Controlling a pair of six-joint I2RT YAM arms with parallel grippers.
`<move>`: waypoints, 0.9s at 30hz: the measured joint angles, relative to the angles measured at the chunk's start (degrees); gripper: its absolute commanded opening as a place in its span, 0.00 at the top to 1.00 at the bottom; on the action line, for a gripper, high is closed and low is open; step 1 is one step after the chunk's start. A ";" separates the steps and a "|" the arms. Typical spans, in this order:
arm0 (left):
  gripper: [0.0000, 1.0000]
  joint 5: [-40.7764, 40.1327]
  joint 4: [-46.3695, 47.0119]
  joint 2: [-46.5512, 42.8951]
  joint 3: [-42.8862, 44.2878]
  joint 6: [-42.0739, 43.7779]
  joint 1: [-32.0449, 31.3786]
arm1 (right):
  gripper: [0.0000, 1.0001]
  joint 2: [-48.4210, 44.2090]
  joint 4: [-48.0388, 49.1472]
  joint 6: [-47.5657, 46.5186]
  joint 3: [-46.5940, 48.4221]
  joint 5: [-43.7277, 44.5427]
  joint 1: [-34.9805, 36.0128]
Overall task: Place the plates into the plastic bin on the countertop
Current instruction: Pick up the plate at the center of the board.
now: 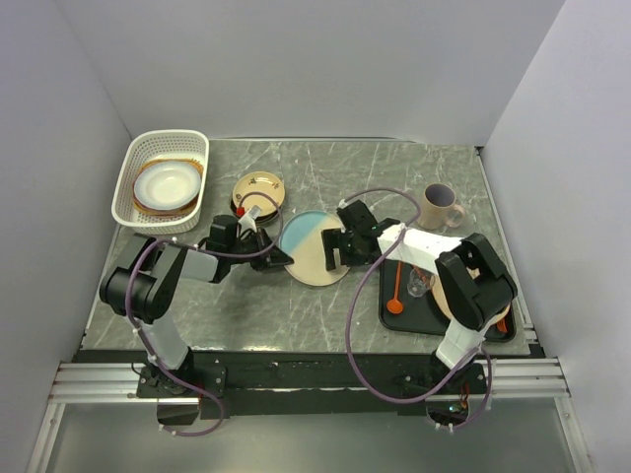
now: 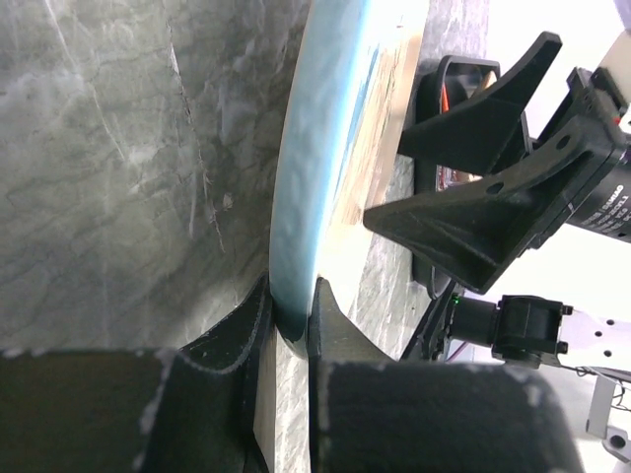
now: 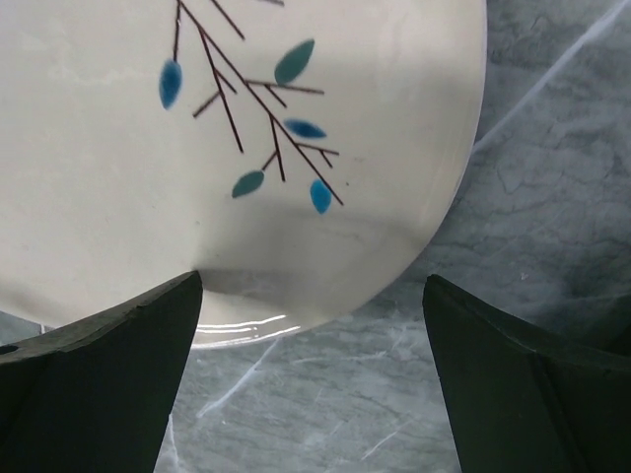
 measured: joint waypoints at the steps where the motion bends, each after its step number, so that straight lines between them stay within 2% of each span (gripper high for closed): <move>1: 0.99 -0.07 -0.31 -0.13 0.11 0.17 0.00 | 0.00 -0.24 -0.11 -0.11 -0.33 -0.13 0.00; 27: 0.99 -7.02 -12.00 -8.52 2.56 4.39 1.81 | 0.00 -7.19 1.38 -0.35 -3.23 -0.74 -0.11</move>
